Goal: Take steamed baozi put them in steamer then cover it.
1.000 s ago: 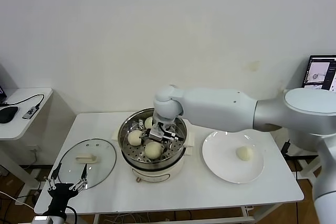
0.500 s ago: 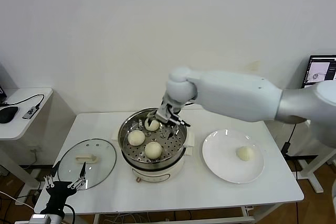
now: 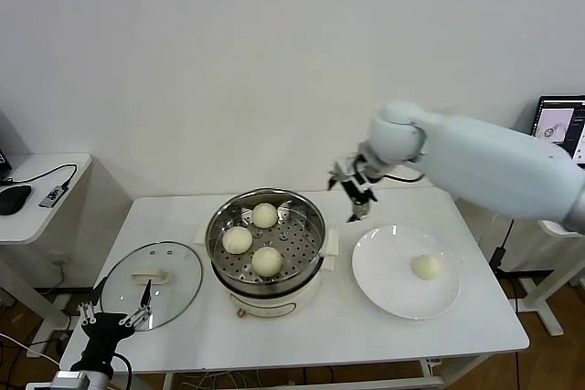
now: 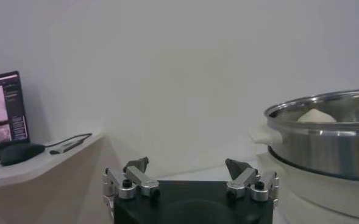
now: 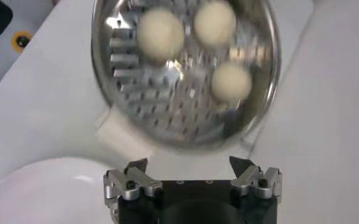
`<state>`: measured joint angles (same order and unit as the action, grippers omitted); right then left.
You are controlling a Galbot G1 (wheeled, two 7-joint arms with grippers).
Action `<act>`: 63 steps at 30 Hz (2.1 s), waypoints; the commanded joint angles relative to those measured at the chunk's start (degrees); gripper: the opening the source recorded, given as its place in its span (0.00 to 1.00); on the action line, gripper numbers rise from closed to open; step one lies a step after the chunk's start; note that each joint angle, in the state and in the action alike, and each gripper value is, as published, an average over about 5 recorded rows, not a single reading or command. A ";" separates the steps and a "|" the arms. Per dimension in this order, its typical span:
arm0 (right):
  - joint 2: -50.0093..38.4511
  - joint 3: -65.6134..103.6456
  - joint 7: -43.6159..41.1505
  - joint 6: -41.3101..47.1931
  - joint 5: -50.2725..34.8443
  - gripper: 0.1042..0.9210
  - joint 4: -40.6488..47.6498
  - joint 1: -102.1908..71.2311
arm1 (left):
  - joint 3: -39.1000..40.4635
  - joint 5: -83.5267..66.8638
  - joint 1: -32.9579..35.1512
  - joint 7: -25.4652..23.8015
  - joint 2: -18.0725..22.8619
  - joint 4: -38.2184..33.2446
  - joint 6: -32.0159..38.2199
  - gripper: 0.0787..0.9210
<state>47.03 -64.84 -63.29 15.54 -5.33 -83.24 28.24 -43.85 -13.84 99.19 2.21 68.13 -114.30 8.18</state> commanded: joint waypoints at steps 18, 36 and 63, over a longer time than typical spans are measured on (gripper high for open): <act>-14.77 20.60 0.20 -0.40 14.70 0.88 7.20 -31.21 | -0.19 0.88 0.42 0.00 0.73 0.28 0.01 0.88; -5.52 24.59 1.97 -1.70 20.24 0.88 17.95 -34.35 | -0.74 0.74 0.71 0.00 0.86 0.52 0.06 0.88; -2.54 23.16 1.10 -0.82 21.00 0.62 20.16 -32.54 | -0.97 0.58 0.13 -0.01 0.80 0.99 -0.07 0.88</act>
<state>44.37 -41.35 -62.00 14.59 15.91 -62.25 -4.97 -44.76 -13.23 99.27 2.20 69.00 -113.28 8.13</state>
